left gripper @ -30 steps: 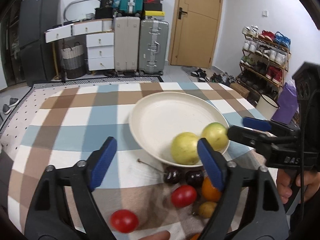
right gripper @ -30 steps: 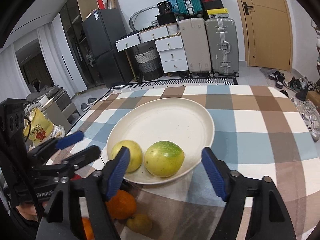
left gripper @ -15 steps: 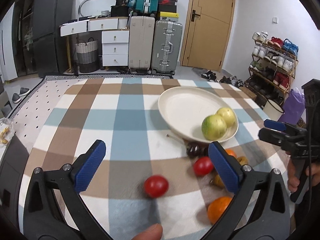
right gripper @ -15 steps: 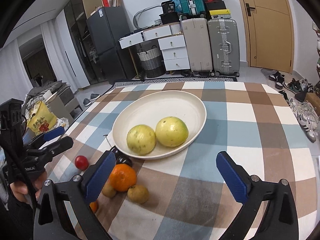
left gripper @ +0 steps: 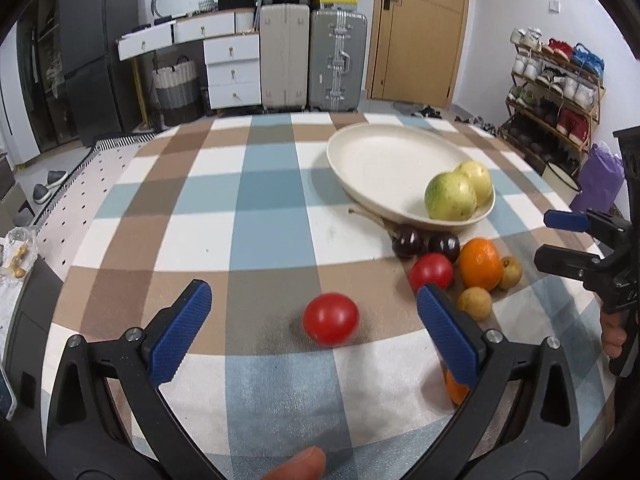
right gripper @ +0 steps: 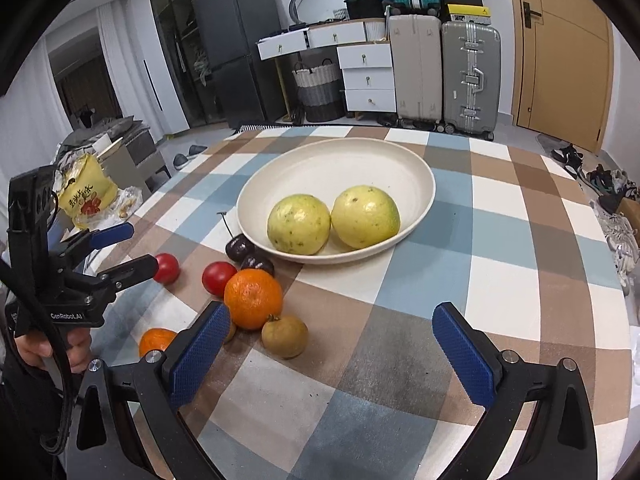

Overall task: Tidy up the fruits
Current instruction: 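Grasp the red tomato with the left tool while the right grasps the brown fruit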

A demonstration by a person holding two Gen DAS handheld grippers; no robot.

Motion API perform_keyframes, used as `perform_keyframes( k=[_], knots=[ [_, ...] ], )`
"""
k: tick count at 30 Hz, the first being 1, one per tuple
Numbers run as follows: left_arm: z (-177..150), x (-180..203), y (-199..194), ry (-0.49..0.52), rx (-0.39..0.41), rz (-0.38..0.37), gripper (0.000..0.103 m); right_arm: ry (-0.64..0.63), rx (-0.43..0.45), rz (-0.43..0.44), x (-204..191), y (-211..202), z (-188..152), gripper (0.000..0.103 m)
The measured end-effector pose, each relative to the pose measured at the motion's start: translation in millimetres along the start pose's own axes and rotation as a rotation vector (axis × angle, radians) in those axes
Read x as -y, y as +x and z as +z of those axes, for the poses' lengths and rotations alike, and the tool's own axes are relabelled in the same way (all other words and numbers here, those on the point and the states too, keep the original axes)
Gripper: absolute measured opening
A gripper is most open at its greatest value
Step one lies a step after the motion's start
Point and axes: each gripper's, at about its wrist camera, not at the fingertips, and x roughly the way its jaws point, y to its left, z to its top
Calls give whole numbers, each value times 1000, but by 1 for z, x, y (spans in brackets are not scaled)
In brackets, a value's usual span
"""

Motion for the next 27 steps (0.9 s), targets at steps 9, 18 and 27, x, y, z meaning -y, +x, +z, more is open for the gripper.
perform_keyframes(
  k=[9, 18, 27],
  knots=[
    [-1, 2, 18, 21, -72, 0, 102, -43, -72, -30, -8, 18, -9, 102],
    [-3, 4, 23, 28, -100, -33, 94, -49, -100, 1, -13, 21, -11, 97],
    [-3, 0, 28, 12, -121, -43, 83, -82, -111, 1, -22, 28, -12, 76]
  ],
)
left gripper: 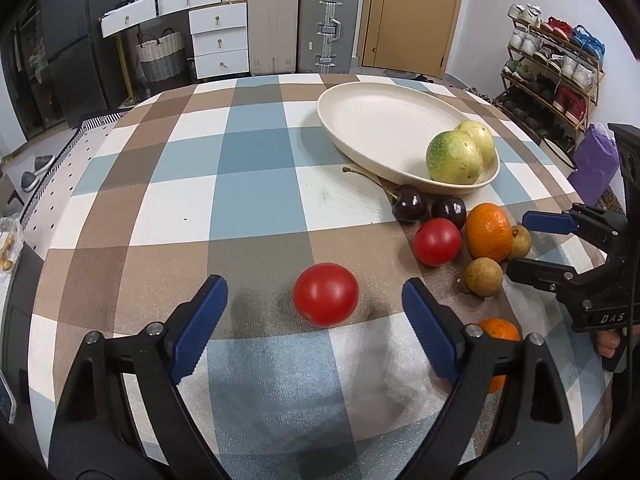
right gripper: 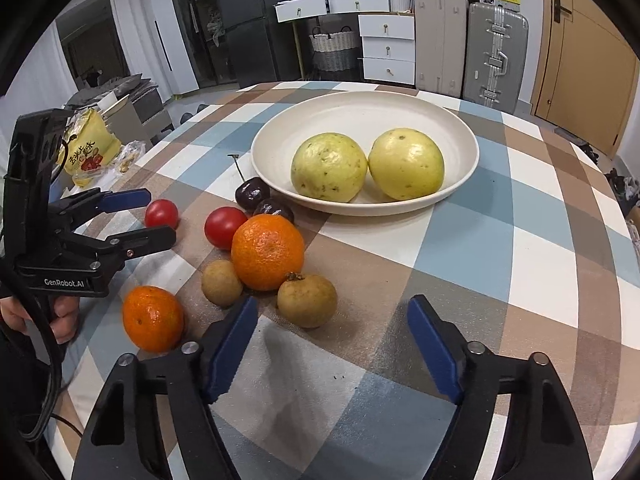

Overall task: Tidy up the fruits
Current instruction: 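Grasp the red tomato with the left tool while the right grasps the brown fruit, then carry the tomato into the white plate with the left tool while the right places the brown fruit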

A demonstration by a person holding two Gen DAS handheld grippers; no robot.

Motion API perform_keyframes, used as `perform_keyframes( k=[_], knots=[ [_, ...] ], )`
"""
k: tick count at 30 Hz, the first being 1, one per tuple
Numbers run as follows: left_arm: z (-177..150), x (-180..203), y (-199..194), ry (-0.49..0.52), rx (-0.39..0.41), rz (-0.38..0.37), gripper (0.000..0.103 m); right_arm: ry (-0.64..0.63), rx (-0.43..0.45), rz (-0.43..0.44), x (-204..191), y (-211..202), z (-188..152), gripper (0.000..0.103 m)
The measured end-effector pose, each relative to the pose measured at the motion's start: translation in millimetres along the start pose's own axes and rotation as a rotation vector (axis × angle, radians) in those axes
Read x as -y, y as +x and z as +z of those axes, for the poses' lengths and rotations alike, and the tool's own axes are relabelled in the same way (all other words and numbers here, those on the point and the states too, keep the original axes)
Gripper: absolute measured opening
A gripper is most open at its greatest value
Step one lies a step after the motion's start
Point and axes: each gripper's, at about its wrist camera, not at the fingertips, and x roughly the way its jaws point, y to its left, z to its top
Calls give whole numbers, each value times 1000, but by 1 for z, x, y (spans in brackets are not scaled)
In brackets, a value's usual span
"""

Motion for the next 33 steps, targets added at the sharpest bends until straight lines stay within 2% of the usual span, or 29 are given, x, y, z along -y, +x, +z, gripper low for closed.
perform_keyframes(
  k=[1, 5, 9, 11, 12, 14, 17, 22, 29, 33],
  knots=[
    [0, 0, 1, 2, -4, 1, 81, -5, 0, -1, -1, 0, 0, 75],
    [-1, 2, 2, 10, -14, -5, 66, -18, 8, -4, -4, -1, 0, 58],
    [-2, 4, 2, 20, -17, -28, 52, -27, 15, 11, -6, -2, 0, 56],
    [-2, 4, 2, 23, -20, -30, 51, -36, 15, 17, -8, -3, -1, 55],
    [-3, 4, 2, 24, -18, -37, 46, -40, 15, 19, -9, -3, -1, 54],
    [-3, 5, 2, 27, -17, -45, 41, -49, 11, 21, -11, -2, -2, 50],
    [-3, 5, 2, 29, -14, -56, 28, -56, 9, 22, -13, -1, -3, 45],
    [-3, 7, 1, 34, -6, -69, 28, -62, 14, 29, -13, -2, -2, 30],
    [-3, 4, -2, 22, 10, -73, 28, -69, 21, 35, -12, -4, -3, 30],
    [-2, 2, -5, 14, 31, -57, 28, -53, 78, 48, -6, -17, 0, 30]
  ],
)
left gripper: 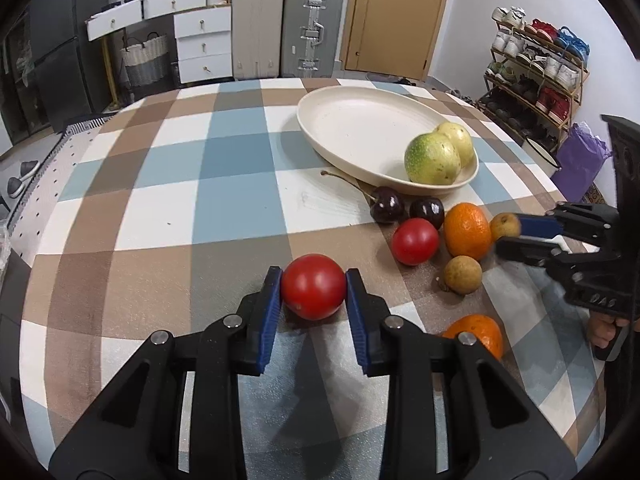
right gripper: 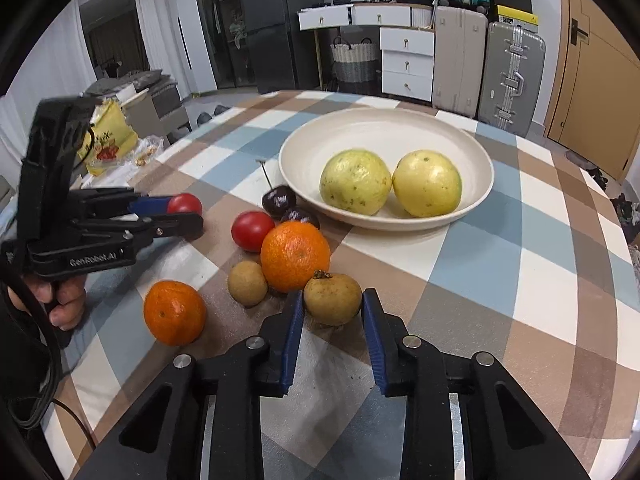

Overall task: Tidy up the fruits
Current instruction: 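Carry the tomato into the white plate with the left tool while the right places the brown fruit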

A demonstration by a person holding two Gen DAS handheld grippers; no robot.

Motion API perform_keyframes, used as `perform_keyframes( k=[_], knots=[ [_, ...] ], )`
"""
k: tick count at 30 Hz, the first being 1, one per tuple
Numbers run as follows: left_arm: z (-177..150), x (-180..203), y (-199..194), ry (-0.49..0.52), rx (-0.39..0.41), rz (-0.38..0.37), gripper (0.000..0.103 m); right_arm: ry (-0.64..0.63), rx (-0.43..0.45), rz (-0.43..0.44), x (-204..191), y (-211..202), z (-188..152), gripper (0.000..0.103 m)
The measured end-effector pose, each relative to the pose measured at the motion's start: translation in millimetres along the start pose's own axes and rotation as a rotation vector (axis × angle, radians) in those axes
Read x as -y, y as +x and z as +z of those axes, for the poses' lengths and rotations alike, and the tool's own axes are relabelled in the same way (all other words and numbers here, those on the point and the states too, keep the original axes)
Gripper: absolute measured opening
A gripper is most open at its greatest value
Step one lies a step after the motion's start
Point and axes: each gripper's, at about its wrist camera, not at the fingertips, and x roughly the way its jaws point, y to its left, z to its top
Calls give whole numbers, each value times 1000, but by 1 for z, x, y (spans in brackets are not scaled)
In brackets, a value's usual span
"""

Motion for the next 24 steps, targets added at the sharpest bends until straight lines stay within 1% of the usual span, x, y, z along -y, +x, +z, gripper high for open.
perform_keyframes(
  k=[4, 9, 12, 16, 18, 22, 24],
  knots=[
    [3, -1, -6, -14, 35, 6, 28, 18, 75, 4, 4, -16, 5, 30],
    [8, 4, -12, -16, 73, -1, 28, 32, 145, 5, 6, -29, 8, 30],
    [12, 9, -13, -11, 81, -16, 28, 54, 170, 5, 10, -33, 9, 30],
    [21, 19, -19, 19, 104, -2, 28, 82, 188, 11, 13, -38, 11, 30],
    [26, 22, -24, 20, 118, -7, 28, 93, 201, 22, 13, -43, 14, 30],
    [40, 27, -29, 7, 156, -13, 28, 118, 225, 19, 15, -52, 26, 30],
    [48, 32, -29, 19, 158, -29, 28, 124, 228, 7, 17, -55, 33, 30]
  ],
)
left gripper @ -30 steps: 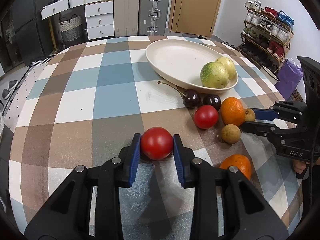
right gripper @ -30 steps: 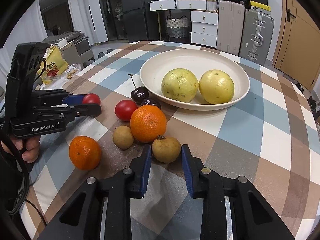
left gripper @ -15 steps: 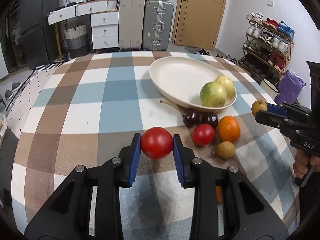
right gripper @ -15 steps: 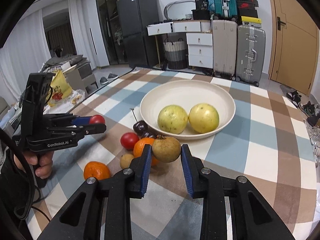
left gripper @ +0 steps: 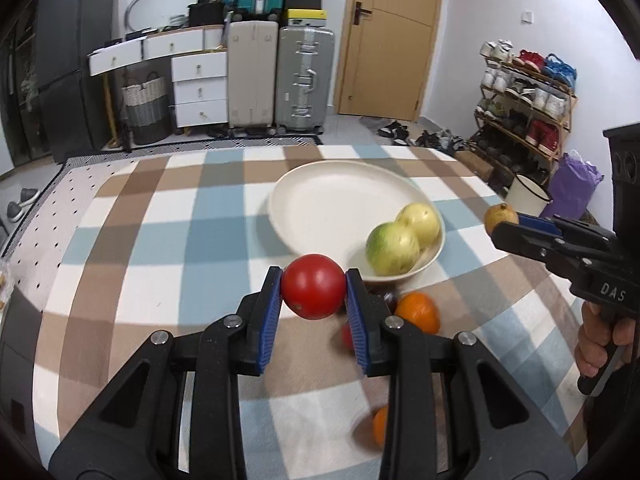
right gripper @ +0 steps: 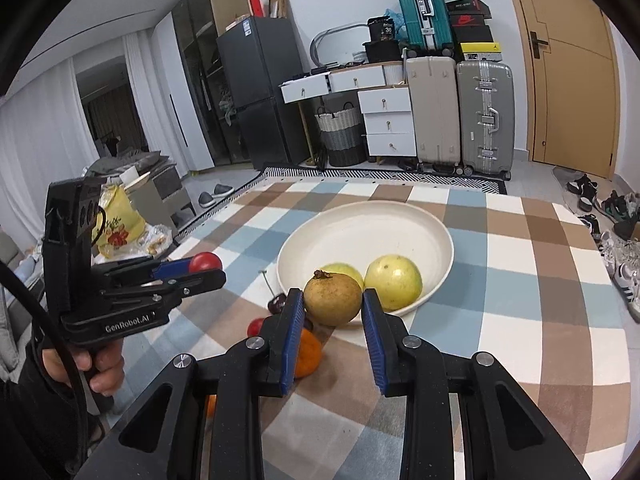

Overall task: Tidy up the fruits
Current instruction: 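Carry the tomato into the white plate with the left tool while the right places the brown fruit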

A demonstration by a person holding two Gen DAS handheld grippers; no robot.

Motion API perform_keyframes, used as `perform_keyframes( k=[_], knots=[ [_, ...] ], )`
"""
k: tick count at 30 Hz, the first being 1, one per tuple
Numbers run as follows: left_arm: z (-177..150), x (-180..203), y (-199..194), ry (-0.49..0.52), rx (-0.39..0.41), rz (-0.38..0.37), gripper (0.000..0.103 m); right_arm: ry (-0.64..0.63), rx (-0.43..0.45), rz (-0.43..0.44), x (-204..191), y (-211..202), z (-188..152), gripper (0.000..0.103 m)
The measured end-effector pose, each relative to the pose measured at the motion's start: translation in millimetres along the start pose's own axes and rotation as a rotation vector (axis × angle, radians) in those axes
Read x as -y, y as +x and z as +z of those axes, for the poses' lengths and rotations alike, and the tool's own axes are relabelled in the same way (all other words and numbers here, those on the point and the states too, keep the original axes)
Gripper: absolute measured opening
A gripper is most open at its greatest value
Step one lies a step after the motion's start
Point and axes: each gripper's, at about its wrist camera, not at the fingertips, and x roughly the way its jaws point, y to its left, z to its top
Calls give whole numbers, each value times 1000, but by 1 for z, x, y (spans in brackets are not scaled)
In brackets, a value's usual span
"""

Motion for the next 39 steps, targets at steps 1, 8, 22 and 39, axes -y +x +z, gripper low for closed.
perform_keyframes(
  k=[1, 8, 22, 39],
  knots=[
    [4, 2, 1, 5, 0, -2, 28, -1, 3, -10, 0, -1, 4, 30],
    [32, 13, 6, 48, 38, -8, 28, -1, 6, -11, 5, 3, 29, 30],
    [67, 11, 56, 38, 38, -1, 28, -2, -18, -30, 26, 52, 63, 30],
    [52, -8, 103, 22, -12, 10, 28, 30, -102, -19, 45, 109, 45, 30]
  ],
)
